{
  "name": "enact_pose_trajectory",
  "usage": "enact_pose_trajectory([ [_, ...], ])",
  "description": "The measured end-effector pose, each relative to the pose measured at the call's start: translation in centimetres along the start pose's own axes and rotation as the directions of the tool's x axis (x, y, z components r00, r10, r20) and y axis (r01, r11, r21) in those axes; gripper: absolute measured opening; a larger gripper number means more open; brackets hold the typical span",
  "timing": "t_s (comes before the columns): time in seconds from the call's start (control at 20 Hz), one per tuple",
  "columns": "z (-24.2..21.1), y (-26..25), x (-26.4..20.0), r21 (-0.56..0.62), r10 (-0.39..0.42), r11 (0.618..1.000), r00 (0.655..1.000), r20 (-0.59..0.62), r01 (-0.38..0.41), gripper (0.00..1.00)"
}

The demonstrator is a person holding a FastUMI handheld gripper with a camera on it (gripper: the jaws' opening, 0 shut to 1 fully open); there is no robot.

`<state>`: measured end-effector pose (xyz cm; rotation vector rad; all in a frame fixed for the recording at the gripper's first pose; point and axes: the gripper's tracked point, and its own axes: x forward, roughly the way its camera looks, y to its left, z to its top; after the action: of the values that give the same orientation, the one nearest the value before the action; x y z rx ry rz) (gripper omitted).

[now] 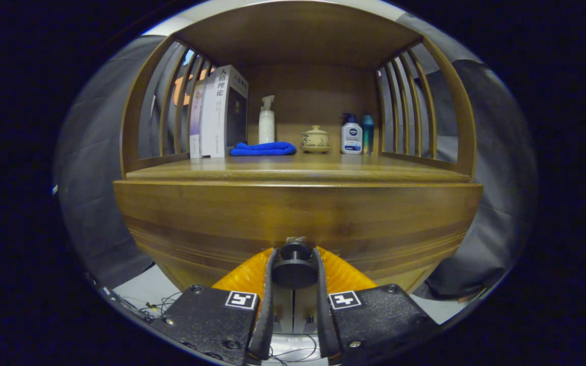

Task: Pull open the drawer, take out the items inside it, and place them on the countertop above the cabinet.

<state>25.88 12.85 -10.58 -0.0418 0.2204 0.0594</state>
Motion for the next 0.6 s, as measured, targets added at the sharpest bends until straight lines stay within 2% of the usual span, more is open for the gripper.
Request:
enact_pose_trajectory([
  [0.6, -2.5, 0.0, -7.9, -0.001, 0.023, 1.0, 1.0, 0.0, -0.023, 0.38],
])
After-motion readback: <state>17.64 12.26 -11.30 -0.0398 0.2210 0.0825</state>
